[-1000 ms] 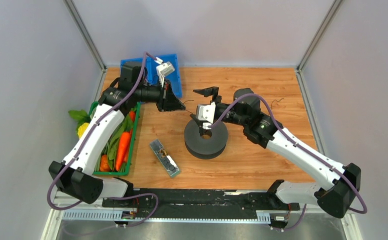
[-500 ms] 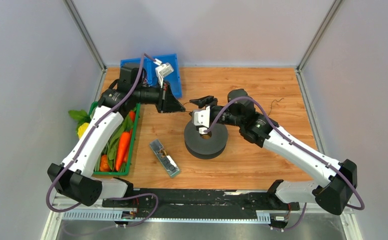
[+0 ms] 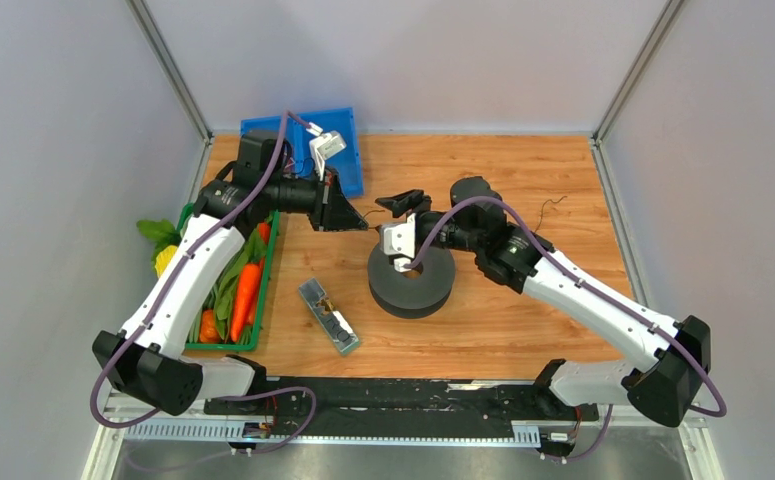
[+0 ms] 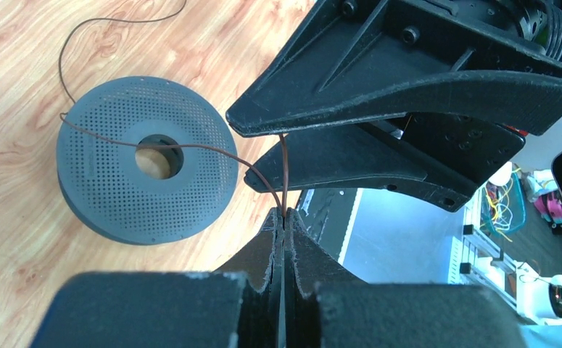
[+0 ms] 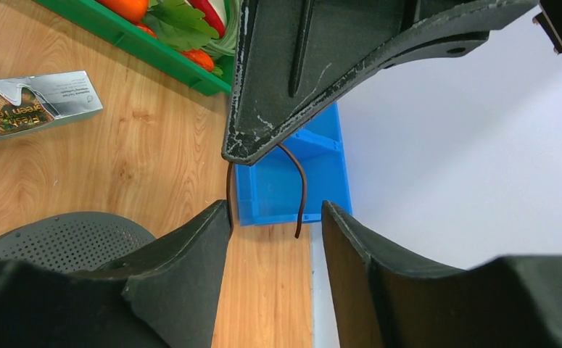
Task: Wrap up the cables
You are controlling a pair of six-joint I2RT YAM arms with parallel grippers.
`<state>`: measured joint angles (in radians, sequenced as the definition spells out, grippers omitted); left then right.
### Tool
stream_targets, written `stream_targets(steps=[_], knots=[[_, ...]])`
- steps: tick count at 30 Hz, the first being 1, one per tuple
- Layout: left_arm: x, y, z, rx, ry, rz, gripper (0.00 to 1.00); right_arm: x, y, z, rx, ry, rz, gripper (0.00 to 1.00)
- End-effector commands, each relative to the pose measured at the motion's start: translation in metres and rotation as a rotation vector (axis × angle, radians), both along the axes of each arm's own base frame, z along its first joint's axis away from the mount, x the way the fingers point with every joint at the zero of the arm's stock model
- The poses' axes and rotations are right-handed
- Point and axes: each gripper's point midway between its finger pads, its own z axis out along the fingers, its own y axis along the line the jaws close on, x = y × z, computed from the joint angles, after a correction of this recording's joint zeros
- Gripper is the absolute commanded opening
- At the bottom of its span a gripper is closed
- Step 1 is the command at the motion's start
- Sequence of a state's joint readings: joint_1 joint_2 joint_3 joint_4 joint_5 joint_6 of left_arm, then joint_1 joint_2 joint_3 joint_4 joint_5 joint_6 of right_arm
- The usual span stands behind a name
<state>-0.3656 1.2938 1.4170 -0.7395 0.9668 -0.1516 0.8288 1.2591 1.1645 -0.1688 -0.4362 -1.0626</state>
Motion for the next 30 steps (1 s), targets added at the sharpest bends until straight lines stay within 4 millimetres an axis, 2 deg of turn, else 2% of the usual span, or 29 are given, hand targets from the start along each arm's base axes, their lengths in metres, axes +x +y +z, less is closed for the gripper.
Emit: stream_targets(steps=[1, 13, 23, 30], knots=[[-0.009, 0.000, 0.006, -0.013, 0.018, -0.009, 0.00, -0.002, 0.005, 0.022, 0.026, -0.073, 0.023, 0.53], [-0.009, -0.002, -0.003, -0.001, 0.131, -0.002, 0.00, -0.007, 0.004, 0.011, -0.020, -0.123, 0.060, 0.46], [-0.010, -0.004, -0.004, -0.003, 0.146, -0.011, 0.00, -0.012, 0.003, 0.000, -0.061, -0.140, 0.091, 0.26], [-0.011, -0.003, -0.004, -0.001, 0.141, -0.021, 0.00, -0.009, 0.001, -0.002, -0.076, -0.137, 0.077, 0.17]])
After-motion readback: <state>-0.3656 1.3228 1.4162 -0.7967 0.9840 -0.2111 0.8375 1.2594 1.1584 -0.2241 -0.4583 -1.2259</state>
